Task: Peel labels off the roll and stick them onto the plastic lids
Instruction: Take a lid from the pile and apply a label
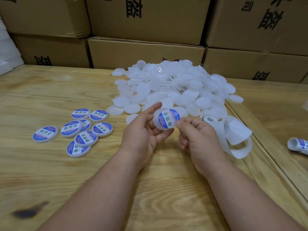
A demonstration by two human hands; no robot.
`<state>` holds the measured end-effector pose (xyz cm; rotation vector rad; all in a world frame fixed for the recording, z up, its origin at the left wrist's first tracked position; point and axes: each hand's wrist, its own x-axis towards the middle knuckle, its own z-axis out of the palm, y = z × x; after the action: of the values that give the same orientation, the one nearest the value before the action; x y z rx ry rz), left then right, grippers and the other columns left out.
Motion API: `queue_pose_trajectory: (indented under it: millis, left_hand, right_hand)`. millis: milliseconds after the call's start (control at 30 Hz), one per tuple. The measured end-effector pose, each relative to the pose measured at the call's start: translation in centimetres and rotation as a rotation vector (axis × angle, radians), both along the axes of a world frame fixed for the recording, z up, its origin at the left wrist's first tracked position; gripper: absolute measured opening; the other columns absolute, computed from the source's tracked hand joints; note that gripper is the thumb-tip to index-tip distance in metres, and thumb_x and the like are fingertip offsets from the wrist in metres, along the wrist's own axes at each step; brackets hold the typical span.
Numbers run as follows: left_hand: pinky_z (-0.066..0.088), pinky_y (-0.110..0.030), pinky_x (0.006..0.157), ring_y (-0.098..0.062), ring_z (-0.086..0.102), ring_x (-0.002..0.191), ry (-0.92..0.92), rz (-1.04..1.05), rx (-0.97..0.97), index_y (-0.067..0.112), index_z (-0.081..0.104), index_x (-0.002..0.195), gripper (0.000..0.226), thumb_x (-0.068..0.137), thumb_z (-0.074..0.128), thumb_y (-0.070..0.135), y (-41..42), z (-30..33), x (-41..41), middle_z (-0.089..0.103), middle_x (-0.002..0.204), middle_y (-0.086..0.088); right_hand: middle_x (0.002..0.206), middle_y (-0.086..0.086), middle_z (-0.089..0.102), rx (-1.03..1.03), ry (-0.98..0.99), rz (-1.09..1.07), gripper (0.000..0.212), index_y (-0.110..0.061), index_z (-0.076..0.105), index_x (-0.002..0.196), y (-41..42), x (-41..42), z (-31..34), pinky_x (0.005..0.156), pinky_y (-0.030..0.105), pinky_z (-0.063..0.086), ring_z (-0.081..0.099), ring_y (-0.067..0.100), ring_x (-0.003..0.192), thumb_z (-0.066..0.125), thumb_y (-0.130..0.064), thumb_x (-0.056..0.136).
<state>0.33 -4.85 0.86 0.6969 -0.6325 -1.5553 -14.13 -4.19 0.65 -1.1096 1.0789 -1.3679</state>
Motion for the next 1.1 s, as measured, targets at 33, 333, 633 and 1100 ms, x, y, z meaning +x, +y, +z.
queue_pose_trajectory:
  millis: [33, 333, 633, 1100]
  left_hand:
    - [0.062, -0.044, 0.084, -0.037, 0.071, 0.102, -0.011, 0.000, -0.007, 0.012, 0.068, 0.122, 0.038, 0.099, 0.037, 0.009, 0.01, 0.00, -0.02, 0.073, 0.112, -0.025]
    - [0.063, -0.039, 0.080, -0.031, 0.075, 0.093, -0.149, 0.020, -0.048, 0.023, 0.077, 0.107, 0.023, 0.099, 0.058, 0.012, 0.15, 0.14, -0.31, 0.076, 0.108, -0.019]
    - [0.062, -0.034, 0.075, -0.028, 0.075, 0.091, -0.162, 0.004, -0.068, 0.024, 0.078, 0.106, 0.026, 0.098, 0.059, 0.007, 0.18, 0.13, -0.36, 0.078, 0.104, -0.011]
    - [0.062, -0.036, 0.077, -0.030, 0.075, 0.094, -0.164, 0.002, -0.077, 0.023, 0.080, 0.105, 0.032, 0.098, 0.055, 0.003, 0.04, -0.08, -0.34, 0.077, 0.106, -0.013]
  right_hand:
    - [0.051, -0.002, 0.044, 0.005, 0.021, 0.002, 0.008, -0.023, 0.075, 0.072, -0.01, 0.06, -0.12, 0.049, 0.030, 0.034, 0.037, 0.013, 0.046, 0.071, -0.028, 0.076]
    - [0.047, -0.004, 0.045, 0.027, 0.070, -0.024, 0.011, -0.021, 0.077, 0.075, -0.22, 0.15, -0.50, 0.050, 0.033, 0.034, 0.037, 0.013, 0.042, 0.070, -0.030, 0.075]
    - [0.050, -0.004, 0.045, 0.040, 0.098, -0.036, 0.015, -0.021, 0.079, 0.076, -0.17, 0.27, -0.43, 0.049, 0.031, 0.035, 0.036, 0.012, 0.044, 0.069, -0.032, 0.074]
    - [0.050, -0.006, 0.047, 0.035, 0.096, -0.045, 0.013, -0.021, 0.078, 0.078, -0.16, 0.11, -0.64, 0.047, 0.027, 0.037, 0.038, 0.010, 0.044, 0.071, -0.032, 0.078]
